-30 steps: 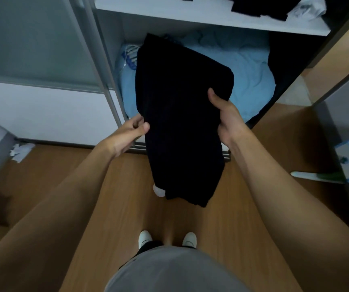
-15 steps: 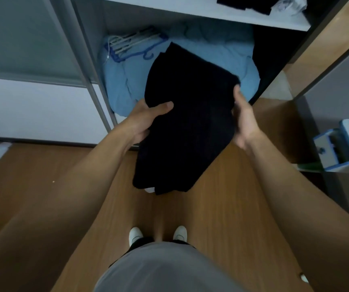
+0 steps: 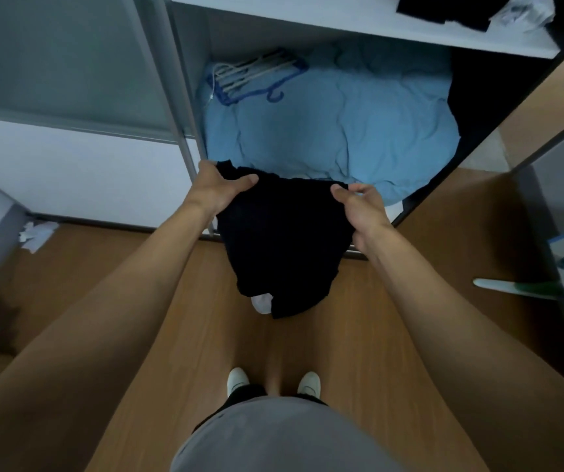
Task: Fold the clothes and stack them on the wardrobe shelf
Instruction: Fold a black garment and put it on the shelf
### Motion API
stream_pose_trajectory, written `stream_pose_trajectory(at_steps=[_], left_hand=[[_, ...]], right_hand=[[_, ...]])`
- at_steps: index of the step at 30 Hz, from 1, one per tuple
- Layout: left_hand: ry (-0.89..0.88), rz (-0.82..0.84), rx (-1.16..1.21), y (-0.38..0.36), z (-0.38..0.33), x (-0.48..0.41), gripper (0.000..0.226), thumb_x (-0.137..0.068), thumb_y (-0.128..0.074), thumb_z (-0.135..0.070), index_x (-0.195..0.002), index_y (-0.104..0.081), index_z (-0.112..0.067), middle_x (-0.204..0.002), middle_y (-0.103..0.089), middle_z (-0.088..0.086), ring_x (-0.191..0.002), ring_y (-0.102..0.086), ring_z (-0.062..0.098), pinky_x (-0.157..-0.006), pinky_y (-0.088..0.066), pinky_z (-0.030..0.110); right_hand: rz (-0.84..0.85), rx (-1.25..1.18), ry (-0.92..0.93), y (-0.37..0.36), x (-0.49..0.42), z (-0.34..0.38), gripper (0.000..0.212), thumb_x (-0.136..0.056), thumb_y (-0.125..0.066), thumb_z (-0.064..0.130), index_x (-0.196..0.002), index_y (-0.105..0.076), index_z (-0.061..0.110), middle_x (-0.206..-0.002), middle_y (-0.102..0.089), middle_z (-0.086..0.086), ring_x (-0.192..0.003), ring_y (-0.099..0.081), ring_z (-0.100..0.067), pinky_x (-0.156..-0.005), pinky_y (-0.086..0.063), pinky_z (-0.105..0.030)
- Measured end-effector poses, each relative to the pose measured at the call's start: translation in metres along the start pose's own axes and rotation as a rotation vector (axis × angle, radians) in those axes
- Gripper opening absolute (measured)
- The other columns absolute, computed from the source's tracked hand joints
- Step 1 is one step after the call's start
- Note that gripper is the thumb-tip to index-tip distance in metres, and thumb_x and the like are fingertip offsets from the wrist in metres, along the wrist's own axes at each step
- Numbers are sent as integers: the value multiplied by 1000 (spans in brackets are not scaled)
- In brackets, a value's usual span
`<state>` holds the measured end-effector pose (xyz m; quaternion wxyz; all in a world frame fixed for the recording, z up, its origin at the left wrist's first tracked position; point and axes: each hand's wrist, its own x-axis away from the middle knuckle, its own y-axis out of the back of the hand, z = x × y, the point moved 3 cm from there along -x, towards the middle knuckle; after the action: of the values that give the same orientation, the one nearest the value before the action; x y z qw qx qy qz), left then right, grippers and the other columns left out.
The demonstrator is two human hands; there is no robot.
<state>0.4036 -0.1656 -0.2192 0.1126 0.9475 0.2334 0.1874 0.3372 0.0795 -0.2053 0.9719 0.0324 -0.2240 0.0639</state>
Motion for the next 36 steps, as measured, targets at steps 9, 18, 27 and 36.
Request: stream_pose_trajectory(at_steps=[9,18,27,36], left_hand=[[-77,498,-755,10,18,-18,123,-61,-93,-42,-156,-16,-24,-158,-31,1,-143,-31,21,-106,-23,24],[-228,294,-1240,19,11,-31,71,-66,-83,-58,-116,-61,-12,-99,-56,3,-103,-60,28,-81,-46,37],[-640,204,-1080,17,-49,-50,35,-87,-68,-42,-109,-68,-16,-105,-69,6,-95,-63,26,-73,-44,32],[-1066,-207,-892,26,-172,-42,31,-83,-57,-40,-84,-67,-11,-84,-68,8,-79,-67,30,-61,-49,39]], right_hand=[[123,418,181,-33,-14,11,29,-93,-69,23,-119,-69,10,-114,-69,-3,-108,-64,-16,-96,-50,-23],[309,1392,263,-59,-29,-12,26,-85,-75,30,-105,-62,20,-110,-65,-8,-110,-62,-29,-88,-49,-34],[-191,472,201,-13,-39,10,59,-82,-80,37,-130,-50,23,-132,-52,-2,-108,-54,-15,-96,-48,-35],[375,-768,-360,-27,-74,117,69,-91,-59,52,-132,-54,-2,-133,-58,-31,-123,-55,-51,-104,-46,-60]])
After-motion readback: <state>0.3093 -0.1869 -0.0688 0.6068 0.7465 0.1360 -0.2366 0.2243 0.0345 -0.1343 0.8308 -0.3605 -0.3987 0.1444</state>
